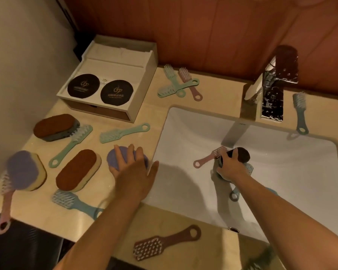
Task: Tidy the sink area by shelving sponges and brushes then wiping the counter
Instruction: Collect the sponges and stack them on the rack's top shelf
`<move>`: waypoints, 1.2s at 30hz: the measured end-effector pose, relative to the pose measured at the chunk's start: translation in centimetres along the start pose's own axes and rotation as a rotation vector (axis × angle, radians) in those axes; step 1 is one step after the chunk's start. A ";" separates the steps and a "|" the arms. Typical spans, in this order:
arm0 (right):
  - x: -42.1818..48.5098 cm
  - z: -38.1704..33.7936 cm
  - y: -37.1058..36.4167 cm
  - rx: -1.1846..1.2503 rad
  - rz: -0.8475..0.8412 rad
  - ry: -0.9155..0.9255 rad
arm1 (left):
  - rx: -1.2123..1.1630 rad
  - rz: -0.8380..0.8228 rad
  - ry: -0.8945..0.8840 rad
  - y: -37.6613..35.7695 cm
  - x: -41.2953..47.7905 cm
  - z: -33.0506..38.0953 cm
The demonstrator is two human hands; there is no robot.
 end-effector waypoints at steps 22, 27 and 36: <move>0.9 1.6 0.1 -0.048 0.129 -0.069 | 0.122 -0.131 -0.120 -1.1 1.2 -0.4; -0.9 2.9 1.1 0.264 0.361 -0.109 | 0.123 -0.127 -0.118 -1.2 1.0 -0.3; -8.9 -0.5 2.1 1.052 0.460 0.061 | 0.151 -0.048 -0.178 -1.1 1.2 -0.1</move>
Point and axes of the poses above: each hand's wrist, its own x-axis towards the middle knuckle, its own y-axis out of the back of the hand, z = x × y, the point moved 4 cm from there along x, towards the middle knuckle
